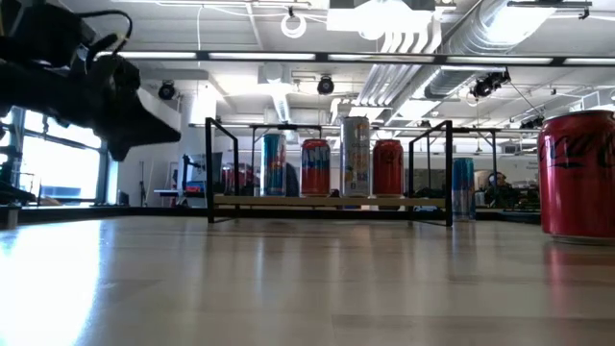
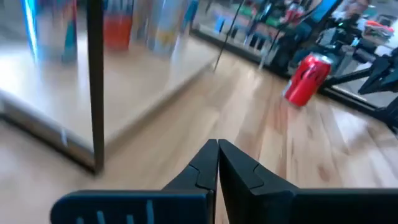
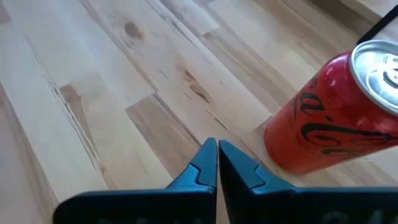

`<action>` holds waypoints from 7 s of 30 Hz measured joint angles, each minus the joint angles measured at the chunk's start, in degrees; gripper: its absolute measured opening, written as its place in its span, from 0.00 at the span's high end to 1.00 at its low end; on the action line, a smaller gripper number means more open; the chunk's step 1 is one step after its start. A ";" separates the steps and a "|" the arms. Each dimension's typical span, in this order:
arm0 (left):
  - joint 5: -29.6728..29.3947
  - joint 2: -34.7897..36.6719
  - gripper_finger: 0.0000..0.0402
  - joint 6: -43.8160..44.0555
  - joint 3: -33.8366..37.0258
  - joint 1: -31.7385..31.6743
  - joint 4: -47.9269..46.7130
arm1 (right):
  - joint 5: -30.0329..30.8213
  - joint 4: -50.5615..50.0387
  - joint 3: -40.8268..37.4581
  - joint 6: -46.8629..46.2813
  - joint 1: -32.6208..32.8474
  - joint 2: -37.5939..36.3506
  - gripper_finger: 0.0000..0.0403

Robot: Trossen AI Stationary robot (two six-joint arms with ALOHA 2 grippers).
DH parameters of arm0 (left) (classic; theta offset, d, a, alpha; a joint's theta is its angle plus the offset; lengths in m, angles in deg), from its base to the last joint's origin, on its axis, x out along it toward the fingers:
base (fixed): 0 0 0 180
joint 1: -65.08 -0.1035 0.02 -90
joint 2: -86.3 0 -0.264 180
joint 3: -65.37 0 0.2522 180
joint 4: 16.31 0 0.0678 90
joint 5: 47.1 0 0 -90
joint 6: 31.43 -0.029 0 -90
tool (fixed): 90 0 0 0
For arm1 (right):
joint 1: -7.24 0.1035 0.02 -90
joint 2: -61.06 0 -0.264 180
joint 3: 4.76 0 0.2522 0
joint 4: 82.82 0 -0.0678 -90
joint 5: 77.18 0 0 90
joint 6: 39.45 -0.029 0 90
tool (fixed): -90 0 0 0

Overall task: Place canned beverage on shelf
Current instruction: Put the red-black soda can on the shelf aligned with the other red-black soda can

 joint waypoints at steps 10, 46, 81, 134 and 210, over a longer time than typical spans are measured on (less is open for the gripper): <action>0.32 0.02 0.99 1.18 0.00 0.00 -7.51 | 0.98 -1.43 0.00 -0.95 -0.37 0.00 1.00; 0.32 0.02 0.99 -0.15 0.00 0.02 -7.65 | -2.70 -21.03 -3.24 -27.19 4.57 2.89 0.40; 0.32 0.02 0.99 -0.16 0.00 0.02 -7.62 | 15.51 -12.73 -8.96 -18.44 -8.56 1.92 0.40; 0.34 0.02 0.99 -0.16 0.00 0.00 -7.63 | -0.28 -16.89 16.01 26.01 -31.91 1.97 0.43; 0.34 0.01 0.99 -0.16 0.00 0.00 -7.65 | -35.69 -4.86 20.22 64.32 -57.32 0.85 0.27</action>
